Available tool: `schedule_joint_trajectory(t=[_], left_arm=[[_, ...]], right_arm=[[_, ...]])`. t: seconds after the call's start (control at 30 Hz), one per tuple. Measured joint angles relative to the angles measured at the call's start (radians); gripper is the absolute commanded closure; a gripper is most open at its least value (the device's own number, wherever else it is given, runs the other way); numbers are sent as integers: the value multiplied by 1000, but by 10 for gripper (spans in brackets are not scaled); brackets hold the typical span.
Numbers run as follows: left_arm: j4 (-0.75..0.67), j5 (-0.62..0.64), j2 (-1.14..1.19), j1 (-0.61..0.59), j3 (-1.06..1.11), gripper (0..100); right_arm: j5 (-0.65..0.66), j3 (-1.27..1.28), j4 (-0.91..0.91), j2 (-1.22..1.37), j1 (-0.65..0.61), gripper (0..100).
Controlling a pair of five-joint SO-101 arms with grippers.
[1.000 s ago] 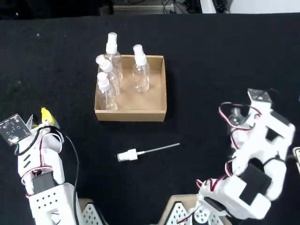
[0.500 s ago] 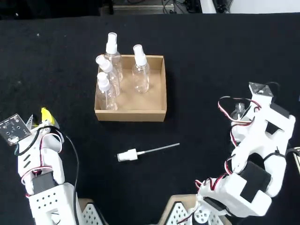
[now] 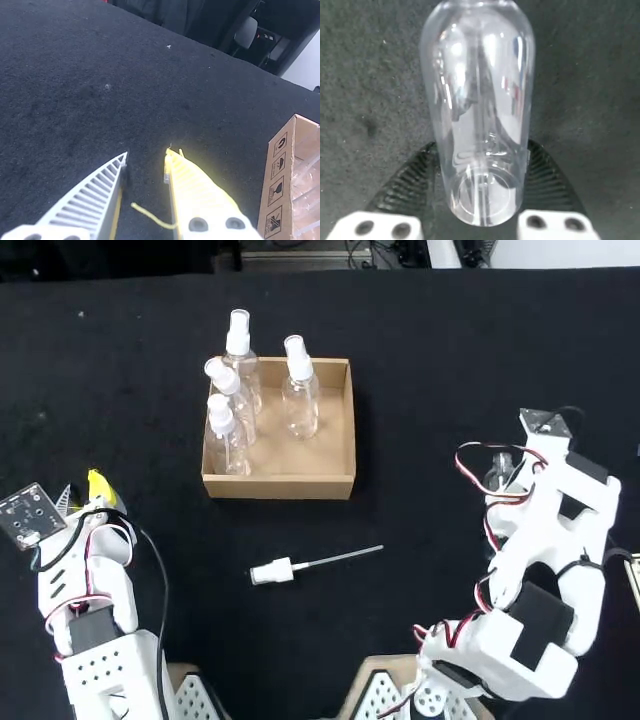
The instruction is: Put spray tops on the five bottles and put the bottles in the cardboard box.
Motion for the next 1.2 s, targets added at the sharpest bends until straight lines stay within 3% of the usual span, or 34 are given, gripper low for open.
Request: schedule_joint_trajectory(t=[0.1, 0.27, 0.33, 0.53, 0.73, 0.93, 1.2], left_arm=[[0, 0, 0, 0, 0, 898], [0, 0, 0, 0, 0, 898], [0, 0, 0, 0, 0, 898], [0, 0, 0, 0, 0, 898], [0, 0, 0, 0, 0, 898], [0, 0, 0, 0, 0, 898], [0, 0, 0, 0, 0, 898]], right_arm=[[0, 0, -18, 0, 0, 833], [0, 0, -18, 0, 0, 619], [0, 0, -15, 0, 0, 583], [0, -21, 9, 0, 0, 630], [2, -236, 215, 0, 0, 634], [117, -466, 433, 0, 0, 634], [192, -525, 463, 55, 71, 634]])
